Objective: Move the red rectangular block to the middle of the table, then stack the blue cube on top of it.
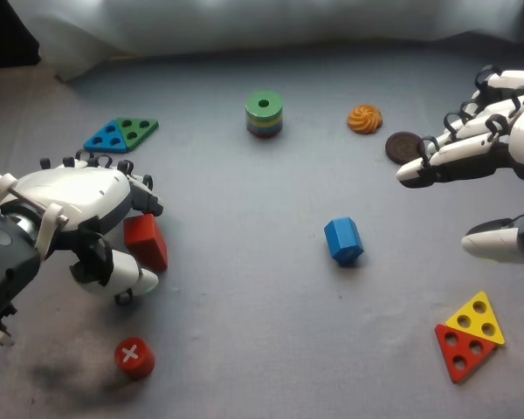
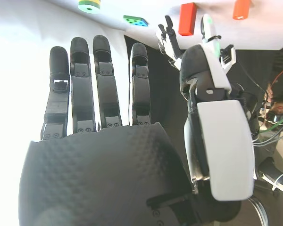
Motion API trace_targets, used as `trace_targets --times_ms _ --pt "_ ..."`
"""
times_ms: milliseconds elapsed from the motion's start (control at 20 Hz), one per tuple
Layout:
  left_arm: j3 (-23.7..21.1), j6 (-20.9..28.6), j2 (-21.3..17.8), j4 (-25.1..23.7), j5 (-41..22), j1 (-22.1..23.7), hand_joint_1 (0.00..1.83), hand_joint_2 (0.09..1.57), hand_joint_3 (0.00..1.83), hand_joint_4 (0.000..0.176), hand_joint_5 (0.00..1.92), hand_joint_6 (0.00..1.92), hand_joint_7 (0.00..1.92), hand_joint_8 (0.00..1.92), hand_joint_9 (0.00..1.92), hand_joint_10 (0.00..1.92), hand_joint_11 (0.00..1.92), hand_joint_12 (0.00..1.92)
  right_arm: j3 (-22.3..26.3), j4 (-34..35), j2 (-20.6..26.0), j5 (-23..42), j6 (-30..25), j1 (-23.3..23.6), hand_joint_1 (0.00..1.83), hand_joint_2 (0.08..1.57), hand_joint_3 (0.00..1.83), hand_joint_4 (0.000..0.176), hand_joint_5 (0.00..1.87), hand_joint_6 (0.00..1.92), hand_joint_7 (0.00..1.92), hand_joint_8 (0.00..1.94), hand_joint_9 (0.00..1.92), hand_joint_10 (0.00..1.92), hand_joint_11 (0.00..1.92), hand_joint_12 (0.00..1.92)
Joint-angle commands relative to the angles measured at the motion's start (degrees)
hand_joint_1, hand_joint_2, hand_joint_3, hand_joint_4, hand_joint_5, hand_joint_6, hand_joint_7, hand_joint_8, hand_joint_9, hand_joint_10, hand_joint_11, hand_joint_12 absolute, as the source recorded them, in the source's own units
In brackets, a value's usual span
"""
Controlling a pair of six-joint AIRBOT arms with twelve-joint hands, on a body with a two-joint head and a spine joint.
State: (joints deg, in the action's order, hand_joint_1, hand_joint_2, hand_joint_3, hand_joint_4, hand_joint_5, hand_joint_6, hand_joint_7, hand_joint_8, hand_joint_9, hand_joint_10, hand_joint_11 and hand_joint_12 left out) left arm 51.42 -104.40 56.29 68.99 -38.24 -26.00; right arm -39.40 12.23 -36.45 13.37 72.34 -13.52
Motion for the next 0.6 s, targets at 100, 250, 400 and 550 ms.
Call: trace_targets --times_ms 100,250,400,550 --pt "0.16 -0.54 0.08 -1.55 -4.14 0.35 0.94 1.07 0.01 0.021 0.61 0.01 0.32 0.01 0.17 0.00 0.00 0.45 0.12 -0.07 0.63 5.97 0.36 0.47 0.39 1.25 0.00 0.000 0.43 0.01 0.45 0.01 0.42 0.01 0.00 0.91" --pt "0.19 -0.81 0.42 -1.27 -4.54 0.39 0.96 1.09 0.00 0.000 0.64 0.01 0.36 0.00 0.23 0.01 0.00 0.61 0.14 -0.08 0.63 5.91 0.55 0.47 0.41 1.23 0.00 0.000 0.46 0.01 0.49 0.01 0.46 0.01 0.00 0.96" --pt "0.47 -0.82 0.98 -1.25 -4.54 0.39 0.93 1.10 0.00 0.000 0.63 0.00 0.37 0.00 0.23 0.00 0.00 0.54 0.21 -0.08 0.63 5.90 0.73 0.47 0.45 1.22 0.00 0.000 0.45 0.00 0.48 0.00 0.45 0.00 0.00 0.97" --pt "0.68 -0.82 1.32 -1.26 -4.55 0.39 0.90 1.11 0.00 0.000 0.61 0.00 0.35 0.00 0.22 0.00 0.00 0.52 0.32 -0.08 0.63 5.85 0.96 0.46 0.43 1.23 0.00 0.000 0.45 0.00 0.48 0.00 0.45 0.00 0.00 0.96"
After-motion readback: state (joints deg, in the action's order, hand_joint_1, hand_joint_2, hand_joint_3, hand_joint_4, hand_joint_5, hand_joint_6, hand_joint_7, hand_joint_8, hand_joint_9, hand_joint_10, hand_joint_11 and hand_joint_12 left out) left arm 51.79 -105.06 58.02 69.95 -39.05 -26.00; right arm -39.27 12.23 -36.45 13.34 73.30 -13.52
